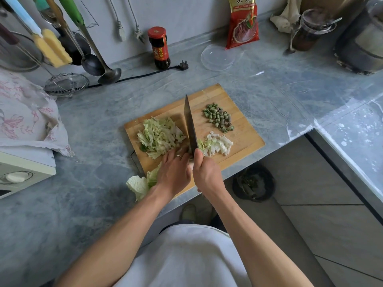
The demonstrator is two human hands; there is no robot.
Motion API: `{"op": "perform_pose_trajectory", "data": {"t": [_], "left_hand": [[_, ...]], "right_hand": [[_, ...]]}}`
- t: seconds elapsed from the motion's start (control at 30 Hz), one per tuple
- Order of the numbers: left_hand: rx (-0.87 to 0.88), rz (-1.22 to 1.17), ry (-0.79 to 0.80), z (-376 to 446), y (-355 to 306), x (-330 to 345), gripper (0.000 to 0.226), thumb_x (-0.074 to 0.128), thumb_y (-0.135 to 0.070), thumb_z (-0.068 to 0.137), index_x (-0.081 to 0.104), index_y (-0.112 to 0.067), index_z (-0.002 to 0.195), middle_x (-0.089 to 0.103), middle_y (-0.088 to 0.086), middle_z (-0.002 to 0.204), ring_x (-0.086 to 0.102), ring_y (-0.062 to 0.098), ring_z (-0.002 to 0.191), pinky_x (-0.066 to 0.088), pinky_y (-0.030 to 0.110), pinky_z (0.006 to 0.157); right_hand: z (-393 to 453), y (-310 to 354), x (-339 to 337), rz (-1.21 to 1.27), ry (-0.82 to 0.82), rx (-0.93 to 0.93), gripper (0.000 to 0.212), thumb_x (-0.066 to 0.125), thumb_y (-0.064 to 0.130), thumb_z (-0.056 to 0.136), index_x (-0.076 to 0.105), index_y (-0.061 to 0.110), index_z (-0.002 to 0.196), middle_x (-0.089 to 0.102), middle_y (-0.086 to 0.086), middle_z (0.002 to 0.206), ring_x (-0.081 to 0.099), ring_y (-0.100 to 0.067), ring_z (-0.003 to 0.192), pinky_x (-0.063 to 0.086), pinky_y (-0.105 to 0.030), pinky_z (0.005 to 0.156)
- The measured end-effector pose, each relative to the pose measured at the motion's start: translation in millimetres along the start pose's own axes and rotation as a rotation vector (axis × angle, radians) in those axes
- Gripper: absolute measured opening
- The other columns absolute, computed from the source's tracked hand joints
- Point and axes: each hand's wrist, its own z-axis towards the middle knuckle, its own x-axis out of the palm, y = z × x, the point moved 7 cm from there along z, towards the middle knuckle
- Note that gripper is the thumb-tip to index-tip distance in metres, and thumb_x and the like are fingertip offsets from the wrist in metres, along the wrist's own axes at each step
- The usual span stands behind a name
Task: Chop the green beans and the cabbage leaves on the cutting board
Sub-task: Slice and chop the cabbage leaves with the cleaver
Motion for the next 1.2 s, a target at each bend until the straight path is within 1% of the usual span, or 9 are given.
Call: {"op": "perform_pose_trajectory", "data": {"t": [0.17,0.23,0.37,0.57,0.7,0.8,1.0,1.07,1.2], "left_hand": [[-0.009,-0.023,-0.003,0.2,0.4,-2.1,0.036,0.05,-0.025,0.093,0.059,-0.017,0.127,0.057,0.003,0.141,0.038,0.032,0.135,0.027,0.044,0.112],[-0.031,-0.014,0.006,0.3,2.1,0.7,0.034,0.048,-0.025,0.092,0.059,-0.018,0.123,0.061,0.005,0.136,0.037,0.032,0.135,0.026,0.043,0.112],[-0.03,-0.012,0.023,-1.5,2.0,1.7,0.037,0.045,-0.023,0.093,0.054,-0.023,0.129,0.06,-0.001,0.137,0.032,0.027,0.139,0.025,0.041,0.115],[-0.009,-0.037,0.026,-9.1,-0.7,-4.9,0.043,0.05,-0.021,0.093,0.052,-0.021,0.136,0.046,-0.002,0.151,0.033,0.027,0.14,0.029,0.043,0.114],[-0.015,-0.098,-0.018,-8.1,2.0,-8.8,0.037,0.056,-0.019,0.089,0.061,-0.02,0.125,0.056,-0.001,0.142,0.043,0.027,0.134,0.036,0.045,0.111],[0.023,-0.119,-0.055,-6.4,1.3,-13.4,0.034,0.054,-0.022,0.086,0.064,-0.02,0.119,0.063,-0.001,0.13,0.05,0.027,0.127,0.039,0.042,0.108],[0.041,-0.144,-0.242,2.9,-16.6,-44.5,0.029,0.071,-0.014,0.081,0.071,-0.012,0.11,0.067,0.004,0.124,0.052,0.032,0.125,0.044,0.048,0.102],[-0.005,-0.297,-0.226,12.4,-27.5,-49.1,0.028,0.069,-0.014,0.085,0.068,-0.009,0.113,0.067,0.007,0.117,0.058,0.03,0.114,0.05,0.042,0.094],[-0.347,-0.499,-0.069,36.2,-44.3,-37.9,0.049,0.064,-0.037,0.09,0.056,-0.013,0.131,0.059,0.014,0.127,0.057,0.031,0.116,0.051,0.038,0.09]], "right_hand": [[-13.9,-10.9,-0.9,-0.011,0.035,-0.039,0.05,0.027,0.043,0.107,0.046,0.015,0.07,0.054,-0.011,0.07,0.053,-0.031,0.069,0.042,-0.039,0.064],[-14.6,-16.5,-3.5,-0.02,0.03,-0.009,0.058,0.024,0.05,0.105,0.051,0.01,0.073,0.058,-0.012,0.069,0.058,-0.031,0.066,0.047,-0.04,0.062],[4.6,-7.7,-10.8,-0.01,0.019,0.02,0.062,0.02,0.051,0.105,0.051,0.013,0.068,0.058,-0.012,0.063,0.061,-0.028,0.051,0.041,-0.023,0.036],[-2.1,-10.3,-13.2,-0.034,0.047,-0.019,0.059,0.025,0.05,0.105,0.048,0.013,0.065,0.054,-0.005,0.058,0.056,-0.027,0.056,0.051,-0.041,0.059],[-5.8,-18.7,-21.8,-0.028,0.093,0.002,0.064,0.025,0.054,0.104,0.054,0.004,0.075,0.052,-0.005,0.06,0.052,-0.021,0.053,0.044,-0.032,0.055],[-8.2,-22.2,-31.9,-0.013,0.114,0.013,0.068,0.025,0.057,0.103,0.054,0.0,0.082,0.049,-0.005,0.058,0.047,-0.015,0.039,0.037,-0.022,0.041],[-4.1,-19.4,-68.5,-0.005,0.058,-0.045,0.06,0.026,0.057,0.103,0.047,0.009,0.072,0.048,-0.007,0.056,0.045,-0.019,0.039,0.037,-0.027,0.04],[2.5,-21.2,-83.2,-0.008,0.028,-0.057,0.06,0.027,0.058,0.102,0.046,0.01,0.072,0.047,-0.006,0.057,0.046,-0.021,0.044,0.033,-0.027,0.043],[21.4,-31.2,-108.9,-0.026,-0.018,-0.076,0.065,0.027,0.06,0.102,0.049,0.005,0.074,0.05,-0.006,0.06,0.049,-0.026,0.053,0.036,-0.033,0.047]]}}
